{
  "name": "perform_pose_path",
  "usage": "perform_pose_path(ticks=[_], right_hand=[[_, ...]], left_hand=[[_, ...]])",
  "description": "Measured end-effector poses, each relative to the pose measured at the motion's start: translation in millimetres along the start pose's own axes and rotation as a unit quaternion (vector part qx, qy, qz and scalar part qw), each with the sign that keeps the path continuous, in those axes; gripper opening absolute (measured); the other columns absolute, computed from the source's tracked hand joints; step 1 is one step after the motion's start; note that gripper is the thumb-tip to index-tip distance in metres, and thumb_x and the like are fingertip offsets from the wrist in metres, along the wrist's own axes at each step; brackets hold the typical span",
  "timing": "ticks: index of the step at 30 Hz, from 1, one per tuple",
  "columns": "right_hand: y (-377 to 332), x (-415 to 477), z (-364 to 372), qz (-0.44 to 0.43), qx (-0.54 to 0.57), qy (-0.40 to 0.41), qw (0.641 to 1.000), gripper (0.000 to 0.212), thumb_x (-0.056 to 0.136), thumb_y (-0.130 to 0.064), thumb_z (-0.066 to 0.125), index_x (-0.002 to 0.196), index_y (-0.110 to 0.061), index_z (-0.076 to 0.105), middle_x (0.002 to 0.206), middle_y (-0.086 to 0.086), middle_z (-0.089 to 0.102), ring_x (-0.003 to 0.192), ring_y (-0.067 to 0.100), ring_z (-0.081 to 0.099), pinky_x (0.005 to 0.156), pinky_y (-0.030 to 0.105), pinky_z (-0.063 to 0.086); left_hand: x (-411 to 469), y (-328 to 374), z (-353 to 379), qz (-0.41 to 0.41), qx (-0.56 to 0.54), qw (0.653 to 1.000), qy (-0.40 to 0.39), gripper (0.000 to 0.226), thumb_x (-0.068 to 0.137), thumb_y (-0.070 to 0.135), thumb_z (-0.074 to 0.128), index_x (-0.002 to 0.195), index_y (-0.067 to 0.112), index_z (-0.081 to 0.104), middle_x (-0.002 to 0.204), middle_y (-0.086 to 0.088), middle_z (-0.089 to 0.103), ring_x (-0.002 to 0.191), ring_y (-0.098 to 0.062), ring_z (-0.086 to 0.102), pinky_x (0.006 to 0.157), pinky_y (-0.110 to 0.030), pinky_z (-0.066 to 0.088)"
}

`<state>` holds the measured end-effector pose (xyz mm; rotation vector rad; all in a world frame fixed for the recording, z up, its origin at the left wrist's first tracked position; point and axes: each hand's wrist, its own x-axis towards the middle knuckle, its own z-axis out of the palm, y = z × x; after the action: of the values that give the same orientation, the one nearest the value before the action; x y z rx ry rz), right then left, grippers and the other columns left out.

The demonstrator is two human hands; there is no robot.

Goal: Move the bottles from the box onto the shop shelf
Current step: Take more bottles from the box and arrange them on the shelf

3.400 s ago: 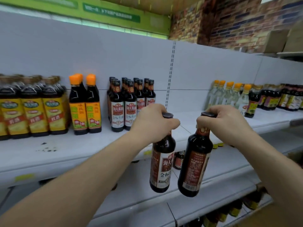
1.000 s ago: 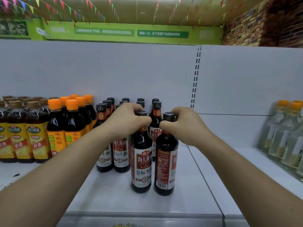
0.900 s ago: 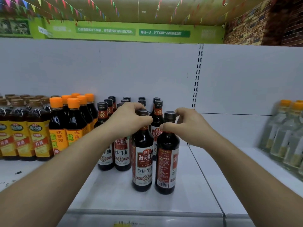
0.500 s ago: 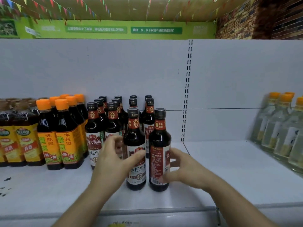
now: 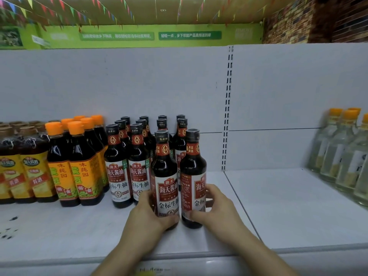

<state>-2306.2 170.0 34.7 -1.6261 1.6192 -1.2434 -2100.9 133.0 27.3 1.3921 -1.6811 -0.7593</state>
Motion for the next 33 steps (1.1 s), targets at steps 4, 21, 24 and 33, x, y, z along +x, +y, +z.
perform_pose_path(ticks=[4, 21, 24, 33], right_hand=[[0.3, 0.7, 9.8, 0.002, -0.028, 0.034, 0.999, 0.072, 0.062, -0.050, 0.085, 0.124, -0.046, 0.050, 0.113, -0.025, 0.068, 0.095, -0.004, 0.067, 0.087, 0.033, 0.059], [1.2, 9.4, 19.7, 0.011, -0.110, 0.071, 0.991, 0.072, 0.064, -0.060, 0.081, 0.122, -0.042, 0.042, 0.116, -0.019, 0.052, 0.100, 0.004, 0.060, 0.083, 0.038, 0.057], [5.2, 9.1, 14.5, 0.025, -0.104, 0.042, 0.993, 0.072, 0.062, -0.052, 0.081, 0.122, -0.044, 0.044, 0.116, -0.020, 0.059, 0.099, 0.003, 0.064, 0.085, 0.038, 0.058], [11.4, 10.6, 14.1, 0.028, -0.119, 0.038, 0.992, 0.065, 0.071, -0.045, 0.084, 0.124, -0.040, 0.046, 0.110, -0.017, 0.068, 0.096, 0.004, 0.068, 0.086, 0.037, 0.058]], left_hand=[[5.5, -4.6, -2.7, -0.012, -0.024, 0.999, -0.023, 0.090, 0.056, 0.036, 0.098, 0.130, 0.031, 0.048, 0.119, 0.018, 0.069, 0.104, 0.000, 0.067, 0.096, -0.033, 0.056], [20.3, -12.4, -5.0, -0.021, -0.042, 0.998, -0.046, 0.062, 0.069, 0.025, 0.093, 0.124, 0.031, 0.064, 0.110, 0.018, 0.075, 0.102, -0.002, 0.069, 0.099, -0.038, 0.056], [8.5, -5.6, -3.0, -0.007, 0.062, 0.998, 0.006, 0.059, 0.073, 0.050, 0.084, 0.124, 0.035, 0.058, 0.114, 0.022, 0.068, 0.102, 0.000, 0.063, 0.095, -0.034, 0.055], [1.4, 2.7, 0.3, 0.001, 0.212, 0.977, 0.034, 0.049, 0.080, 0.068, 0.067, 0.115, 0.035, 0.056, 0.115, 0.019, 0.065, 0.102, -0.011, 0.063, 0.079, -0.033, 0.052]])
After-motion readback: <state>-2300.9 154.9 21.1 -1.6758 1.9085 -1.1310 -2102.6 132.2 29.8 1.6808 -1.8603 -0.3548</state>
